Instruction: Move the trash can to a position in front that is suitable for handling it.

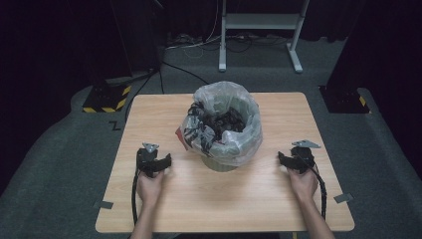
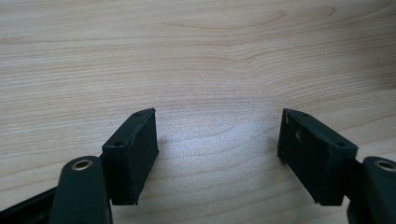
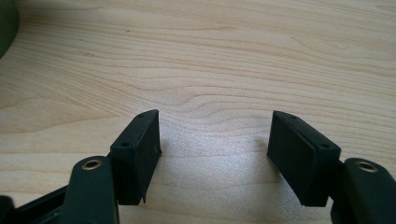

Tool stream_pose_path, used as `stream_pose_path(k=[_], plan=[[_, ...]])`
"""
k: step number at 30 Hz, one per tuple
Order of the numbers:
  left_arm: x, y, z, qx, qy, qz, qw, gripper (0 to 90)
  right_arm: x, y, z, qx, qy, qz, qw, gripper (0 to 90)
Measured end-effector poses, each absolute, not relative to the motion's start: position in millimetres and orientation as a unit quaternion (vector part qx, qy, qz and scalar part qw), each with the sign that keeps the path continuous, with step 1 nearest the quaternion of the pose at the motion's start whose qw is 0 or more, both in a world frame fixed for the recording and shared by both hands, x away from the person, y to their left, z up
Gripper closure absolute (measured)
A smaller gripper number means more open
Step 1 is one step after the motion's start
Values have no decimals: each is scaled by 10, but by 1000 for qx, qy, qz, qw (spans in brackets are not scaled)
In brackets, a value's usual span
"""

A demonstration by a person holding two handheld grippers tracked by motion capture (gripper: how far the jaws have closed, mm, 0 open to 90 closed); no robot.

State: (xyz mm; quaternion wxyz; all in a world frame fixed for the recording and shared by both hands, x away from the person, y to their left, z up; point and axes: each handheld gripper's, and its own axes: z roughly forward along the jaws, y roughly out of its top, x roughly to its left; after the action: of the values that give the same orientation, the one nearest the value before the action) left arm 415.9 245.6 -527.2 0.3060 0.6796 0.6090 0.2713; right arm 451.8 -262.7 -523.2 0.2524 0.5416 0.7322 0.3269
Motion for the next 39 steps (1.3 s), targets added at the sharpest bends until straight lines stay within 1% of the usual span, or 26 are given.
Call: stream_pose_path(k=[2, 8, 9, 10, 11, 12, 14, 15, 17, 18, 20, 23, 26, 28, 32, 36, 39], plan=[[4162, 2455, -5272, 679, 609, 270, 307, 281, 4524, -2624, -5233, 547, 729, 323, 253, 302], [4187, 2439, -5270, 671, 618, 264, 314, 269, 4537, -2611, -5233, 550, 728, 322, 253, 289], [4192, 2433, -5269, 668, 619, 259, 320, 251, 4557, -2592, -5221, 556, 726, 316, 251, 292], [4202, 2411, -5266, 662, 623, 250, 334, 245, 4599, -2562, -5193, 562, 729, 306, 242, 304], [4202, 2411, -5266, 662, 623, 250, 334, 241, 4599, -2562, -5193, 562, 729, 306, 242, 304], [4206, 2397, -5264, 660, 624, 246, 339, 238, 4635, -2516, -5177, 565, 725, 320, 229, 325], [4215, 2363, -5261, 655, 626, 249, 343, 238, 4643, -2489, -5176, 567, 722, 330, 222, 324], [4218, 2353, -5258, 652, 627, 248, 346, 240, 4668, -2447, -5176, 569, 722, 334, 210, 294], [4241, 2327, -5234, 647, 631, 235, 356, 237, 4698, -2384, -5167, 567, 725, 336, 202, 296], [4287, 2261, -5198, 652, 629, 231, 357, 214, 4721, -2299, -5144, 564, 725, 342, 197, 294], [4307, 2217, -5178, 654, 625, 232, 356, 214, 4726, -2259, -5130, 560, 725, 348, 198, 294], [4317, 2128, -5154, 645, 618, 231, 385, 235, 4763, -2137, -5088, 553, 726, 363, 187, 292], [4387, 2041, -5165, 649, 625, 209, 381, 221, 4793, -2015, -5059, 548, 724, 375, 187, 308], [4425, 1955, -5144, 657, 617, 208, 379, 223, 4803, -1930, -5084, 550, 720, 382, 182, 307], [4451, 1835, -5146, 652, 612, 211, 395, 238, 4814, -1881, -5131, 557, 714, 389, 168, 303], [4488, 1733, -5220, 661, 611, 198, 389, 240, 4820, -1800, -5159, 550, 718, 391, 172, 303], [4490, 1686, -5227, 663, 606, 198, 392, 247, 4817, -1765, -5163, 545, 721, 391, 174, 304]])
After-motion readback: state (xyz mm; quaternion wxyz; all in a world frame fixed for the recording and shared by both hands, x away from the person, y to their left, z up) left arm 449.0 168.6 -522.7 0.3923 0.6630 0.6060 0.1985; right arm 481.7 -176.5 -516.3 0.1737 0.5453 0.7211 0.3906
